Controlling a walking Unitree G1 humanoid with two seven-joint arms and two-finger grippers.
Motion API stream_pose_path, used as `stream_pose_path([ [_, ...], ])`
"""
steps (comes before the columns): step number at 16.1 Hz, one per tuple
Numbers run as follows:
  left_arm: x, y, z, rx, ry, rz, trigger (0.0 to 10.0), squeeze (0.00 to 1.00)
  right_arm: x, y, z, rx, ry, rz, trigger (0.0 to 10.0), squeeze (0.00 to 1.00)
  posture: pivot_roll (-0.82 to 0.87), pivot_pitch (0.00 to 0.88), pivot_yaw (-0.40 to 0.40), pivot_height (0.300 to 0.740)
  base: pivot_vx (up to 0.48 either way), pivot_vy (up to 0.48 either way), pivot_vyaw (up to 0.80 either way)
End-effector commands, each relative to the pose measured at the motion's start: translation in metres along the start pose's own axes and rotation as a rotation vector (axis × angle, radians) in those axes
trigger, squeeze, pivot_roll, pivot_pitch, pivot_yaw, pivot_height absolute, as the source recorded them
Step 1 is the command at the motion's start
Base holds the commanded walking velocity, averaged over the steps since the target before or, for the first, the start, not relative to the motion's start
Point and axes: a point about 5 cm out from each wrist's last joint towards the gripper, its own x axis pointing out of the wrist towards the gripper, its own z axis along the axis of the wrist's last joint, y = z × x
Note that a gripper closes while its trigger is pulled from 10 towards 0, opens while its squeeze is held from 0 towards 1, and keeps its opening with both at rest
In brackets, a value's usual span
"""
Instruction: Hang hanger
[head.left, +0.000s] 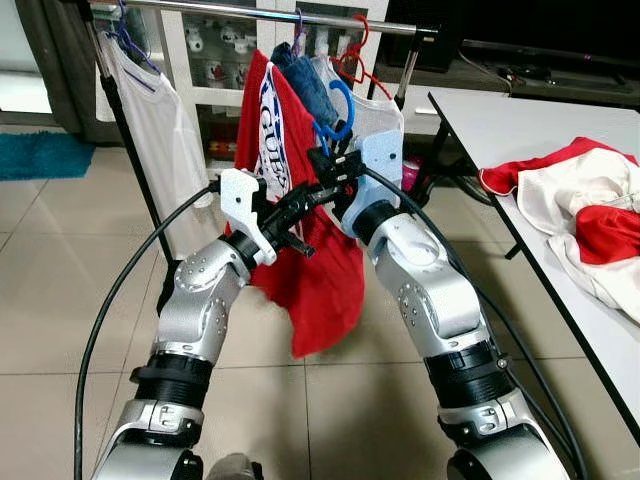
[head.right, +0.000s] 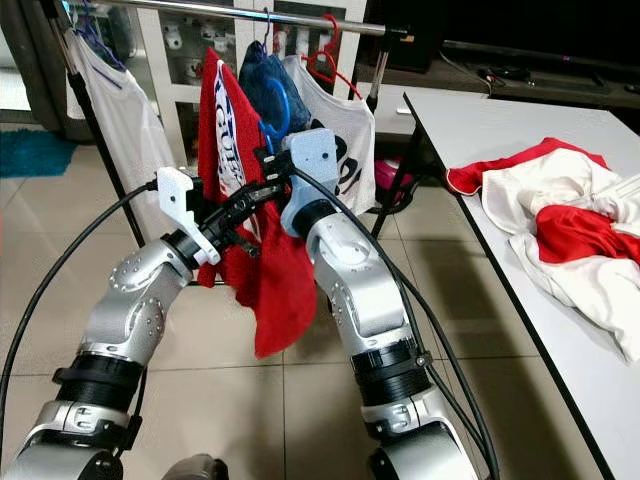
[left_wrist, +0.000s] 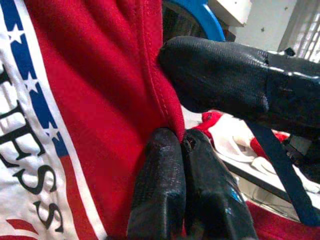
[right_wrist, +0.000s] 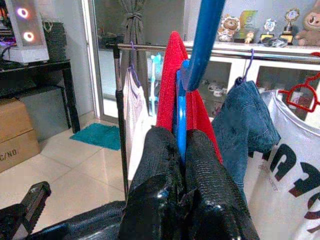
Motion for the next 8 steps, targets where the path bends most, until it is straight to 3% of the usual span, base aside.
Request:
stream_pose_path([
  [1, 0.001, -0.003, 0.001, 0.003, 0.000, -0.007, 0.0, 0.00, 0.000, -0.004, 0.006, -0.014, -0.018, -0.017, 10.0, 0.00, -0.01, 0.000, -0.063, 0.740, 0.000, 0.000, 0.00],
  [5, -0.005, 0.000, 0.015, 0.030, -0.059, 0.023, 0.0, 0.00, -0.001, -0.010, -0.005, -0.051, 0.049, -0.054, 10.0, 0.00, -0.01, 0.000, -0.063, 0.740, 0.000, 0.000, 0.00],
  [6, -0.010, 0.001, 0.024, 0.032, -0.093, 0.060, 0.0, 0.00, -0.007, -0.031, -0.026, -0.054, 0.166, -0.173, 10.0, 0.00, -0.01, 0.000, -0.063, 0.740, 0.000, 0.000, 0.00],
  [8, -0.014, 0.008, 0.025, 0.028, -0.089, 0.135, 0.0, 0.00, -0.016, -0.047, -0.041, -0.050, 0.256, -0.255, 10.0, 0.00, -0.01, 0.000, -0.075, 0.740, 0.000, 0.000, 0.00],
])
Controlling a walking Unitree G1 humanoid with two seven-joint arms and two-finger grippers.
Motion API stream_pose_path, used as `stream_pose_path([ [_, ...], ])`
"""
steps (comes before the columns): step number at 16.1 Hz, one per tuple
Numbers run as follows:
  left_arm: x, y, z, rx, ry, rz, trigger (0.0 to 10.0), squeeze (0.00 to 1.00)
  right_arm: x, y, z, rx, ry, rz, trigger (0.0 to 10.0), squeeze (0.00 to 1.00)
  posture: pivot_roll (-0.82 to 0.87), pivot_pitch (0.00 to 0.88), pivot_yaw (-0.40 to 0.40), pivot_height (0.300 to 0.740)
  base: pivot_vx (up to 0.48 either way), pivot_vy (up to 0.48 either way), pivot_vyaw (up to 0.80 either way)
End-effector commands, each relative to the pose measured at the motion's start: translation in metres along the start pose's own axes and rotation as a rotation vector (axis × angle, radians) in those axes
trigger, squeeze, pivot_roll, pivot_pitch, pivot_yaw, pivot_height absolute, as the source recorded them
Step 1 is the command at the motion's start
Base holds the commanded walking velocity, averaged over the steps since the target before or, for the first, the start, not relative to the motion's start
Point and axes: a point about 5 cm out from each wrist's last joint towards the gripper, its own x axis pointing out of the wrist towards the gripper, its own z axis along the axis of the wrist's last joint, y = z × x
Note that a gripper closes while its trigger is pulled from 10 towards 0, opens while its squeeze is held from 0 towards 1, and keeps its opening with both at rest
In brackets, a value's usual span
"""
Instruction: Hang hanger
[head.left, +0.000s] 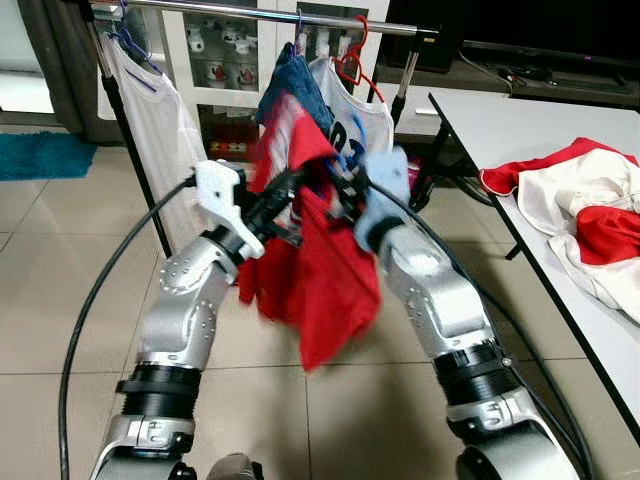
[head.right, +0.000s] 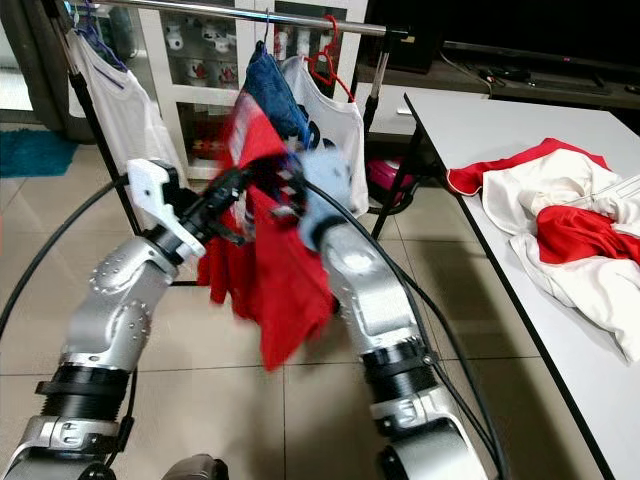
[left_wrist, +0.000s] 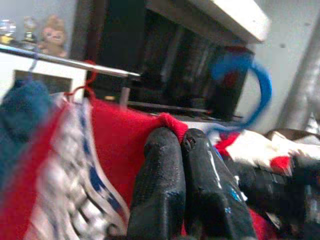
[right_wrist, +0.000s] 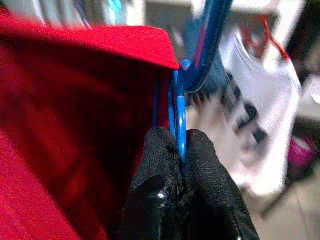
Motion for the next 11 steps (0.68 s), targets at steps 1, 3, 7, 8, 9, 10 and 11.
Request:
stream_pose_path([
  [1, -0.002, 0.007, 0.002, 0.004, -0.005, 0.074, 0.0, 0.00, -0.004, -0.020, -0.013, -0.005, 0.072, -0.083, 10.0, 0.00, -0.01, 0.000, -0.075, 0.740, 0.000, 0.000, 0.00],
  [3, -0.004, 0.013, -0.006, 0.021, 0.051, 0.145, 0.0, 0.00, -0.010, -0.028, -0.032, -0.016, 0.185, -0.074, 10.0, 0.00, -0.01, 0.000, -0.089, 0.740, 0.000, 0.000, 0.00],
  [7, -0.005, 0.014, -0.020, 0.038, 0.140, 0.230, 0.0, 0.00, -0.019, -0.023, -0.045, -0.037, 0.280, 0.005, 10.0, 0.00, -0.02, 0.000, -0.092, 0.740, 0.000, 0.000, 0.00],
  [8, -0.005, 0.014, -0.021, 0.034, 0.147, 0.231, 0.0, 0.00, -0.019, -0.029, -0.043, -0.016, 0.257, -0.057, 10.0, 0.00, -0.02, 0.000, -0.092, 0.740, 0.000, 0.000, 0.00],
  [9, -0.004, 0.008, -0.024, 0.041, 0.168, 0.197, 0.0, 0.00, -0.017, -0.040, -0.036, 0.052, 0.201, -0.171, 10.0, 0.00, -0.03, 0.000, -0.092, 0.740, 0.000, 0.000, 0.00],
  [10, -0.003, 0.005, -0.027, 0.042, 0.184, 0.172, 0.0, 0.00, -0.015, -0.044, -0.030, 0.097, 0.155, -0.209, 10.0, 0.00, -0.03, 0.000, -0.092, 0.740, 0.000, 0.000, 0.00],
  [11, -0.003, 0.000, -0.031, 0.045, 0.211, 0.138, 0.0, 0.00, -0.014, -0.049, -0.021, 0.159, 0.095, -0.261, 10.0, 0.00, -0.03, 0.000, -0.092, 0.740, 0.000, 0.000, 0.00],
])
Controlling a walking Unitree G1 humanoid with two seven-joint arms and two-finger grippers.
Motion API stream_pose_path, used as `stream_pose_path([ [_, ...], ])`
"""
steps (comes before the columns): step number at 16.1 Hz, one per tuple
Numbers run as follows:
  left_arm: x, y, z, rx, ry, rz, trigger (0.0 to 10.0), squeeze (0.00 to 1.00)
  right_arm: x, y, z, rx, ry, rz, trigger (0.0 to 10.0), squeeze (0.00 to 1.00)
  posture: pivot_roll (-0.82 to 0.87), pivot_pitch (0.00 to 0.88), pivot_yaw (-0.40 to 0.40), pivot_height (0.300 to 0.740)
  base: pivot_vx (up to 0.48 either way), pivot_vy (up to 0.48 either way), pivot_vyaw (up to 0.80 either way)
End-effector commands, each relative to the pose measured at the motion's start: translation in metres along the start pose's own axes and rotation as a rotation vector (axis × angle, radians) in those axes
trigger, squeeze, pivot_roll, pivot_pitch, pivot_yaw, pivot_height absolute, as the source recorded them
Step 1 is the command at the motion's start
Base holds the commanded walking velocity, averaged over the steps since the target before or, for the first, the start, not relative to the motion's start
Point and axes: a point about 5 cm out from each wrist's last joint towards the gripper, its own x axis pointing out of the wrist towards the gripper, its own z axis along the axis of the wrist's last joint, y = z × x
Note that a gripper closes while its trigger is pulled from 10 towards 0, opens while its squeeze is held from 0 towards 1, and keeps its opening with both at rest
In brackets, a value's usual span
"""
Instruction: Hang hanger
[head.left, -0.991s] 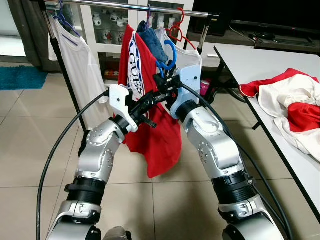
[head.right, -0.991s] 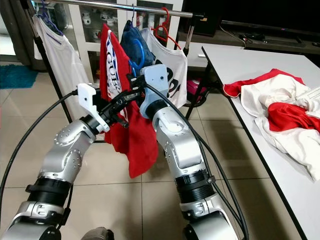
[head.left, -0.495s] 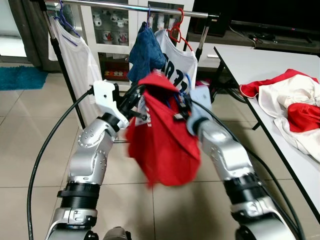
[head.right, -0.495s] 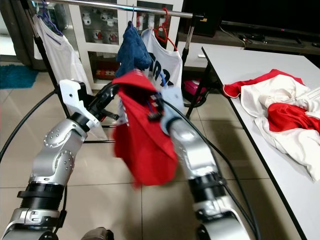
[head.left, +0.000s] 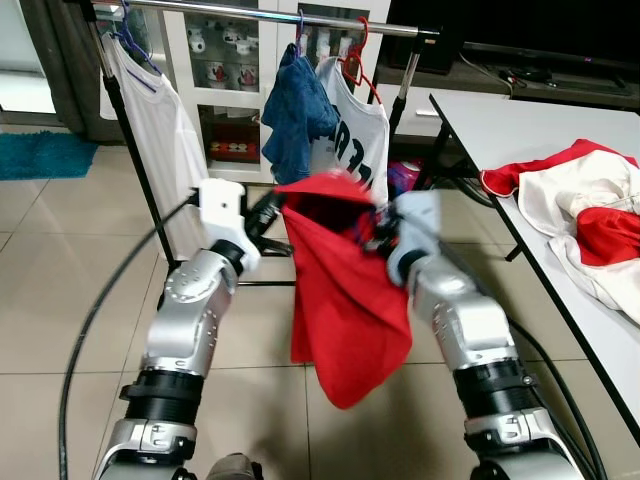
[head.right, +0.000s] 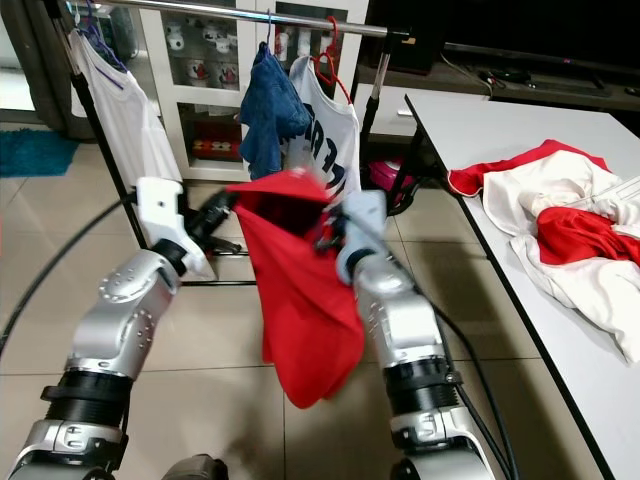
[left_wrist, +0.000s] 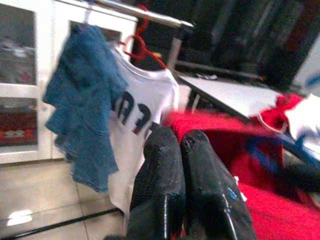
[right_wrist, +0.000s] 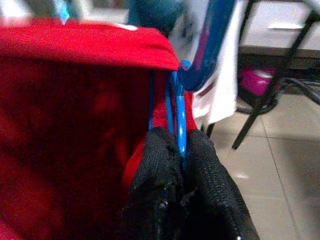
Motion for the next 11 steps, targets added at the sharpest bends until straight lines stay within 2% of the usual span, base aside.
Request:
stream_pose_path([
  [1, 0.002, -0.008, -0.002, 0.021, 0.023, -0.045, 0.0, 0.00, 0.001, -0.014, 0.015, 0.075, -0.070, -0.089, 10.0, 0.00, -0.03, 0.000, -0.094, 0.740, 0.000, 0.000, 0.00],
  [3, 0.002, -0.017, -0.007, 0.027, 0.055, -0.088, 0.0, 0.00, 0.001, -0.022, 0.021, 0.115, -0.103, -0.159, 10.0, 0.00, -0.03, 0.000, -0.100, 0.740, 0.000, 0.000, 0.00],
  [6, 0.001, -0.026, -0.011, 0.021, 0.067, -0.123, 0.0, 0.00, 0.004, -0.022, 0.020, 0.074, -0.085, -0.185, 10.0, 0.00, -0.02, 0.000, -0.112, 0.740, 0.000, 0.000, 0.00],
  [7, 0.000, -0.030, -0.011, 0.011, 0.067, -0.140, 0.0, 0.00, 0.007, -0.013, 0.011, 0.018, -0.024, -0.115, 10.0, 0.00, -0.02, 0.000, -0.115, 0.740, 0.000, 0.000, 0.00],
  [8, 0.000, -0.032, -0.011, 0.007, 0.065, -0.150, 0.0, 0.00, 0.008, 0.004, -0.003, -0.073, 0.070, 0.042, 10.0, 0.00, -0.02, 0.000, -0.114, 0.740, 0.000, 0.000, 0.00],
  [9, 0.001, -0.031, -0.009, 0.006, 0.058, -0.127, 0.0, 0.00, 0.003, 0.019, -0.023, -0.194, 0.174, 0.219, 10.0, 0.00, -0.02, 0.000, -0.114, 0.740, 0.000, 0.000, 0.00],
  [11, 0.003, -0.024, -0.007, 0.017, 0.050, -0.084, 0.0, 0.00, -0.002, 0.019, -0.031, -0.201, 0.205, 0.244, 10.0, 0.00, -0.02, 0.000, -0.111, 0.740, 0.000, 0.000, 0.00],
])
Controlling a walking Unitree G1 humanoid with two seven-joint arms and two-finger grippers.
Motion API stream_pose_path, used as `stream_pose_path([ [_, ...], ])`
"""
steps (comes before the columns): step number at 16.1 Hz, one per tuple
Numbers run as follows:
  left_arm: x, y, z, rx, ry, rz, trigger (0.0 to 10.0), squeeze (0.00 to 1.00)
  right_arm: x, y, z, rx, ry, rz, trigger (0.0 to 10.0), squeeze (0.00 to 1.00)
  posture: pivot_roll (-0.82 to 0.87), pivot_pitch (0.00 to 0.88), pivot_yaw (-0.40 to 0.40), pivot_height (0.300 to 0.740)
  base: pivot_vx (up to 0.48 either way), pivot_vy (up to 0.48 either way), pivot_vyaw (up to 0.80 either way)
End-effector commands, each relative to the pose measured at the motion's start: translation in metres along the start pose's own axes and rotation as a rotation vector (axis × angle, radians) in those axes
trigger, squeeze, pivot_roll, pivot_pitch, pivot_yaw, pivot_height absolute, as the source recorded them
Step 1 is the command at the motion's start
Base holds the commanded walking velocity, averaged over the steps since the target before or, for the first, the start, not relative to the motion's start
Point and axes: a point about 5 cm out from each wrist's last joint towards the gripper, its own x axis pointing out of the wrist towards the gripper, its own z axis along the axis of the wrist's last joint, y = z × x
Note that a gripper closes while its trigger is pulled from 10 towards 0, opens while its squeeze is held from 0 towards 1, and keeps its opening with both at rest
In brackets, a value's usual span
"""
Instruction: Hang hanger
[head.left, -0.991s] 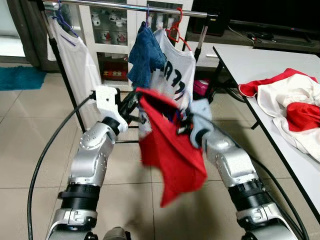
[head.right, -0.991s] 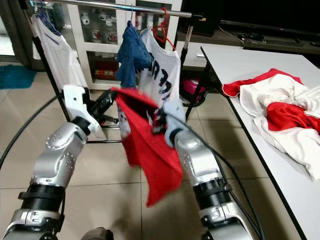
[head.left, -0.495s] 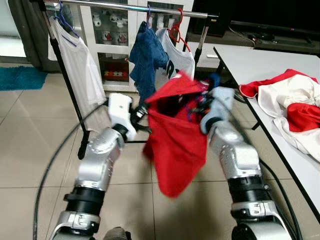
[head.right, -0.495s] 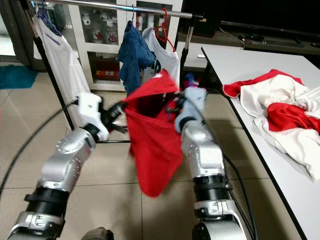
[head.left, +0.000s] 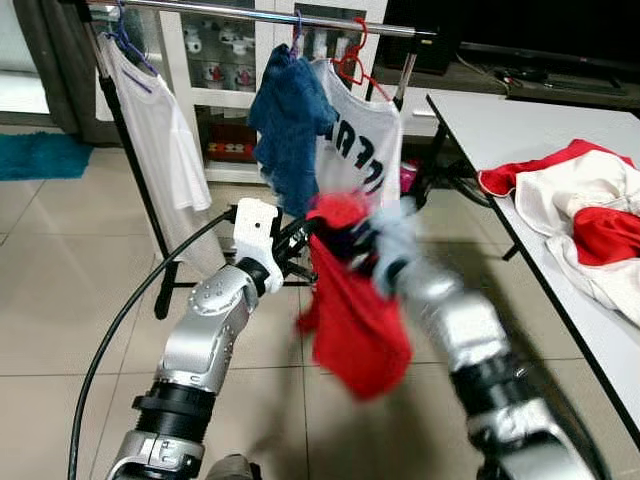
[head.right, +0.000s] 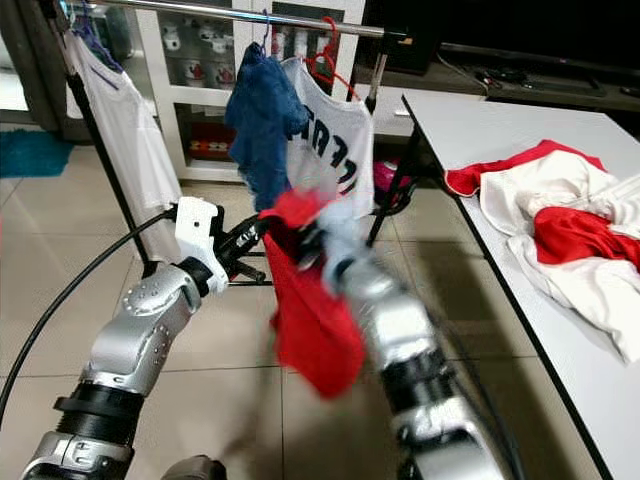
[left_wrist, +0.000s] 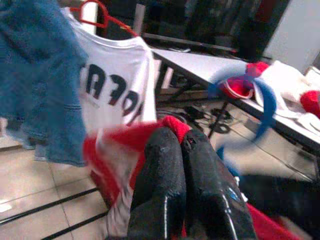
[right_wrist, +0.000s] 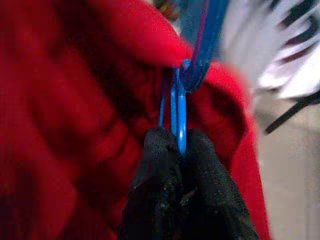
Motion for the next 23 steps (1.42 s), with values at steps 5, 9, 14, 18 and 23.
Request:
stream_pose_path([
  [5, 0.003, 0.013, 0.015, 0.041, -0.046, 0.091, 0.0, 0.00, -0.010, -0.032, 0.015, 0.089, -0.099, -0.152, 10.0, 0.00, -0.03, 0.000, -0.099, 0.740, 0.000, 0.000, 0.00],
  [9, 0.000, -0.012, -0.009, 0.052, 0.113, -0.122, 0.0, 0.00, -0.020, -0.078, 0.059, 0.464, -0.386, -0.409, 10.0, 0.00, -0.02, 0.000, -0.094, 0.740, 0.000, 0.000, 0.00],
  [14, -0.002, -0.023, -0.011, 0.025, 0.125, -0.199, 0.0, 0.00, -0.010, -0.060, 0.075, 0.435, -0.427, -0.351, 10.0, 0.00, -0.01, 0.000, -0.100, 0.740, 0.000, 0.000, 0.00],
  [18, -0.003, -0.029, -0.006, -0.037, 0.102, -0.248, 0.0, 0.00, 0.004, -0.043, 0.061, 0.327, -0.290, -0.250, 10.0, 0.00, -0.02, 0.000, -0.100, 0.740, 0.000, 0.000, 0.00],
  [23, 0.003, -0.029, 0.037, -0.061, -0.152, -0.239, 0.0, 0.00, 0.011, -0.036, 0.032, 0.208, -0.141, -0.168, 10.0, 0.00, -0.02, 0.000, -0.108, 0.740, 0.000, 0.000, 0.00],
])
